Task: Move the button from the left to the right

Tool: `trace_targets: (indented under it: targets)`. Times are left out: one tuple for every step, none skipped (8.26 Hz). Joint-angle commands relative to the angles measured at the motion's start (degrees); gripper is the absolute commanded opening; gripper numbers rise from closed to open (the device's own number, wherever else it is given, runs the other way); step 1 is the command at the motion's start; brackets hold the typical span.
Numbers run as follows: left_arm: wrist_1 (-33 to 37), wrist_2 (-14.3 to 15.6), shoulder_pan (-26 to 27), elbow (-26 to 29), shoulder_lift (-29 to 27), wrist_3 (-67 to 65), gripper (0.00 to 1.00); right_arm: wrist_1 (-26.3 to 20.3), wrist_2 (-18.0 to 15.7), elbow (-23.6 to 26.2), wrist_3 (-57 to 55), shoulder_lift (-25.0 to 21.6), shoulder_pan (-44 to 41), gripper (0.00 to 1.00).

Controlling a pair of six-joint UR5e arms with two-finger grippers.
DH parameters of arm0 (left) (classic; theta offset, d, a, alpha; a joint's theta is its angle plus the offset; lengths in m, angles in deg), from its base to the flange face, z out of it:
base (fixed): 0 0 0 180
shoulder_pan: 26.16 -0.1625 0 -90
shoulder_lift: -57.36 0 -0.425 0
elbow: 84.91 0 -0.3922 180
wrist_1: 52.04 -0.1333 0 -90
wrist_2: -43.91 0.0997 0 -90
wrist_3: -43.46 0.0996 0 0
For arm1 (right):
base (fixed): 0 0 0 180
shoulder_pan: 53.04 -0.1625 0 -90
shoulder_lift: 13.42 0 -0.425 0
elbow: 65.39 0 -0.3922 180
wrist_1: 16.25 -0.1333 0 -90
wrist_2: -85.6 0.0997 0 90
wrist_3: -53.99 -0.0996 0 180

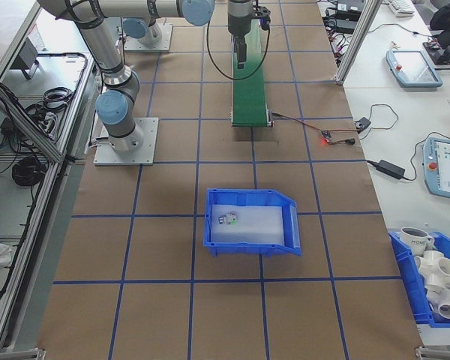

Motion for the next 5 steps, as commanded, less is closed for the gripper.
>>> trace_targets:
  targets:
    - [0.0, 0.08, 0.0, -0.05, 0.01, 0.05, 1.0, 1.04, 0.61, 0.07, -2.3, 0.6, -1.15, 1.0]
    - [0.0, 0.0, 0.0, -0.05, 0.01, 0.05, 1.0, 1.56, 0.69, -0.02, -2.2, 0.69, -1.15, 1.0]
    - [0.0, -0.01, 0.0, -0.05, 0.01, 0.05, 1.0, 2.0, 0.69, -0.02, -2.03, 0.69, -1.15, 1.0]
    - [0.0, -0.01, 0.0, -0.05, 0.01, 0.05, 1.0, 2.1, 0.43, -0.02, -1.85, 0.78, -1.15, 1.0]
    - [0.0, -0.01, 0.0, -0.05, 0.01, 0.05, 1.0, 2.1, 0.17, -0.02, -1.68, 0.78, -1.06, 1.0]
